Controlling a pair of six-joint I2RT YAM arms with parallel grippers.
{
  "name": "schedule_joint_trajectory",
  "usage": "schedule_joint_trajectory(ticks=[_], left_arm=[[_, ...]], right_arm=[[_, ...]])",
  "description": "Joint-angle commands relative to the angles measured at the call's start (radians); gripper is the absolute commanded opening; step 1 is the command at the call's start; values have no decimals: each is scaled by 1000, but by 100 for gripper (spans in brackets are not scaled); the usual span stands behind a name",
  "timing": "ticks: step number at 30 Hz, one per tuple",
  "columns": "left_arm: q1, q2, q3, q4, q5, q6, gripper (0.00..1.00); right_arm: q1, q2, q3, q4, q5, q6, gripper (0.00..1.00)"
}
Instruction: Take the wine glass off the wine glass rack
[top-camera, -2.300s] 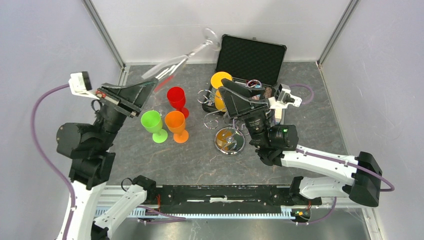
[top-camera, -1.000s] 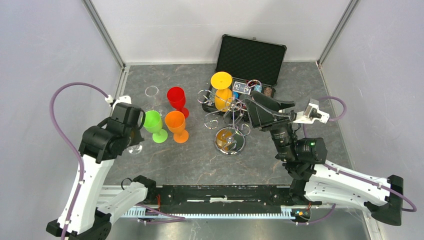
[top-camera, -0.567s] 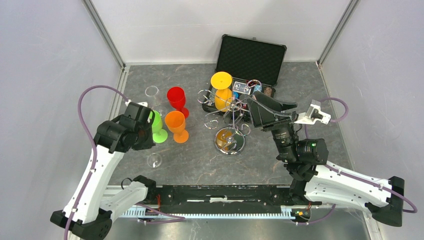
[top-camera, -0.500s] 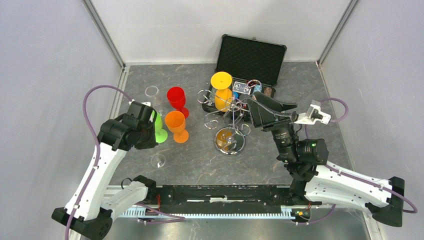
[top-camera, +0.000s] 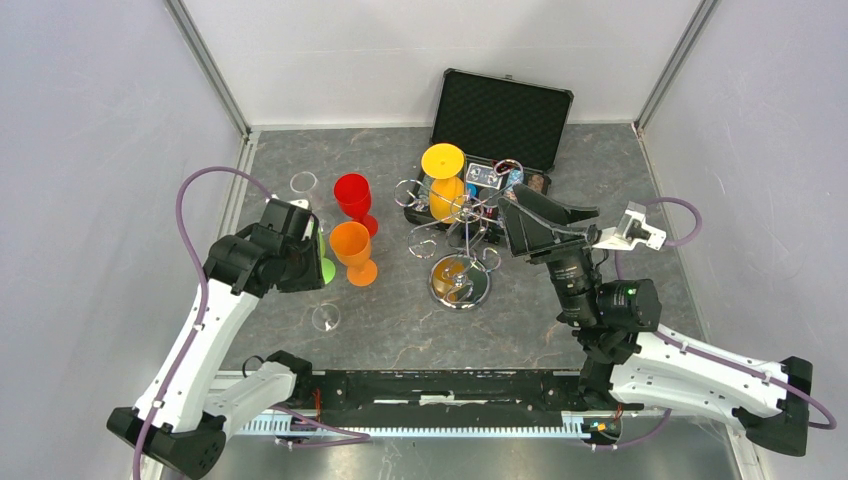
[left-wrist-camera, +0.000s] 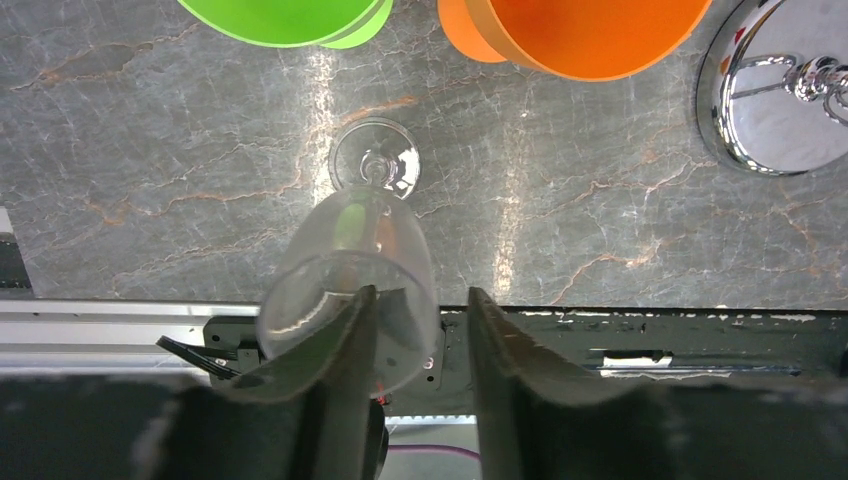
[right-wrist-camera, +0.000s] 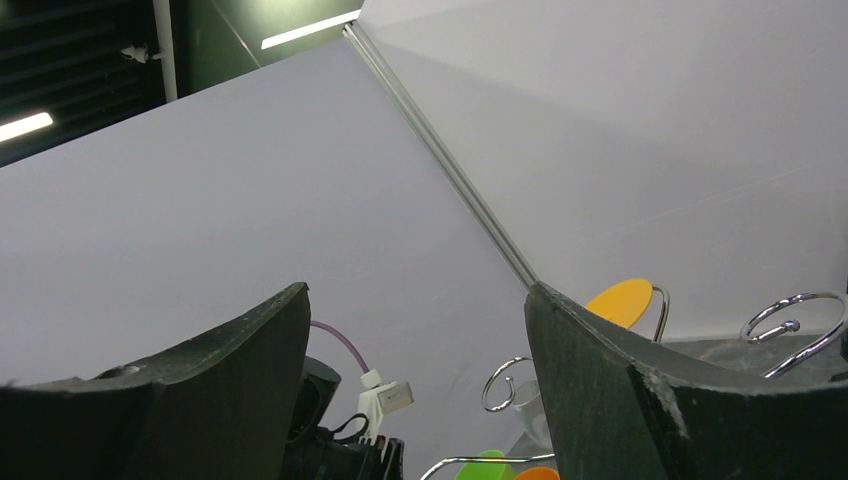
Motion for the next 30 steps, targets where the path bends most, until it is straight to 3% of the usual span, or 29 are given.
schedule_joint_trajectory(ticks=[1, 10, 16, 21, 30], left_arm=[[-2, -39, 80, 25, -20, 46, 55], [-3, -63, 319, 62, 44, 96, 79], [-1, -78, 324, 432, 178, 8, 100], [-2, 16, 244, 782, 348, -113, 100], [-2, 359, 353, 952, 537, -188, 100]], right_arm=[[3, -22, -2, -17, 10, -6, 84], [3, -65, -17, -36, 21, -11, 84], [3, -78, 1, -103, 5, -14, 85], [3, -93, 44, -226, -8, -28, 85], [3, -157, 1, -294, 25, -14, 86]])
